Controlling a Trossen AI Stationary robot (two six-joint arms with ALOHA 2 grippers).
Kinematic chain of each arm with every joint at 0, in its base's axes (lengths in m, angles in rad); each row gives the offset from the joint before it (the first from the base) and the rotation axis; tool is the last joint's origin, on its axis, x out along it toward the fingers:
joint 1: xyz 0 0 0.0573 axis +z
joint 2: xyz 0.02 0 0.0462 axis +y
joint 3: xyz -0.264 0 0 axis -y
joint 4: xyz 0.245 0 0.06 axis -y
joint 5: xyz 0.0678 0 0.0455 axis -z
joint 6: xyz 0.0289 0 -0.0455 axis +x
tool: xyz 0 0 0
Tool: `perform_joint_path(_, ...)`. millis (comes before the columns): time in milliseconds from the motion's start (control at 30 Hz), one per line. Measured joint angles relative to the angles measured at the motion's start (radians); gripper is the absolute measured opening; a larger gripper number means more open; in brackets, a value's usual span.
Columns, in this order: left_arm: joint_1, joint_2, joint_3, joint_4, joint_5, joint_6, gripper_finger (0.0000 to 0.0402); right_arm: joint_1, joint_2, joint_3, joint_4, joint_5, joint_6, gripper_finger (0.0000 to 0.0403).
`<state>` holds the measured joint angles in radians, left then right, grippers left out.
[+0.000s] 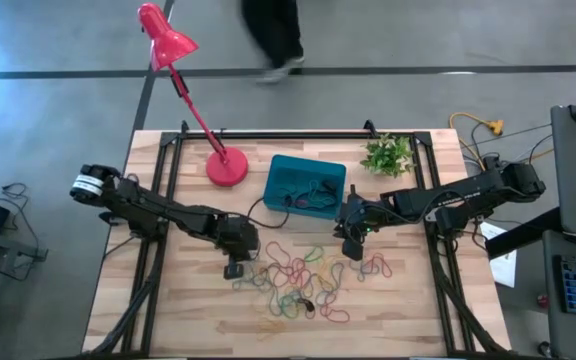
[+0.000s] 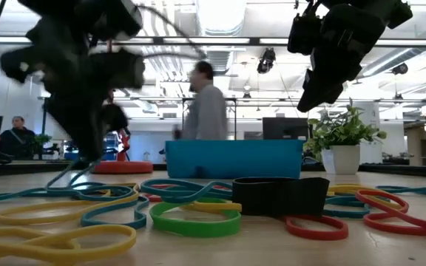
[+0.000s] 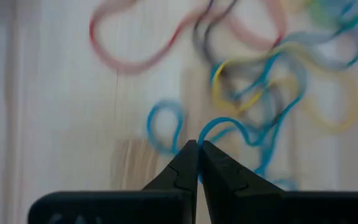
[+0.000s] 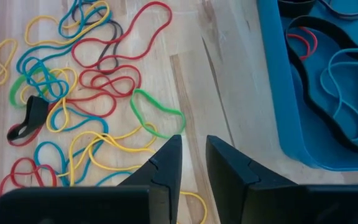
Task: Pick and place rubber bands into bin
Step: Put the blue rubber band into the blue bin
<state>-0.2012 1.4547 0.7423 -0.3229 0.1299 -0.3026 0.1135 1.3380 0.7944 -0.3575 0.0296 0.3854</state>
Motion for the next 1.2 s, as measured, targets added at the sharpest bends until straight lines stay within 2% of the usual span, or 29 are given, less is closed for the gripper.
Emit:
perform_joint_path(200,0.014,-0.064,0.091,0.001,-0.013,0.069,0.0,0.0,0.0,0.0,0.001,0.0,0.0,0.0066)
perform_joint_path(300,0.027,-0.1,0.149,0.007,-0.051,0.117,0.0,0.0,0.0,0.0,0.001,0.0,0.0,0.0063)
perform_joint_path(500,0.065,-0.156,0.249,0.022,-0.182,0.236,0.0,0.0,0.0,0.0,0.006,-0.001,0.003,0.0062)
perform_joint_path(700,0.161,-0.174,0.276,0.069,-0.319,0.35,0.0,0.0,0.0,0.0,0.006,-0.001,0.012,0.0065)
perform_joint_path(1000,0.423,-0.069,0.277,0.242,-0.338,0.397,0.0,0.0,-0.001,0.0,0.053,-0.002,0.064,0.0059)
perform_joint_path(1200,0.545,0.056,0.294,0.252,-0.266,0.396,0.0,0.0,-0.001,0.0,0.059,-0.002,0.11,0.0063)
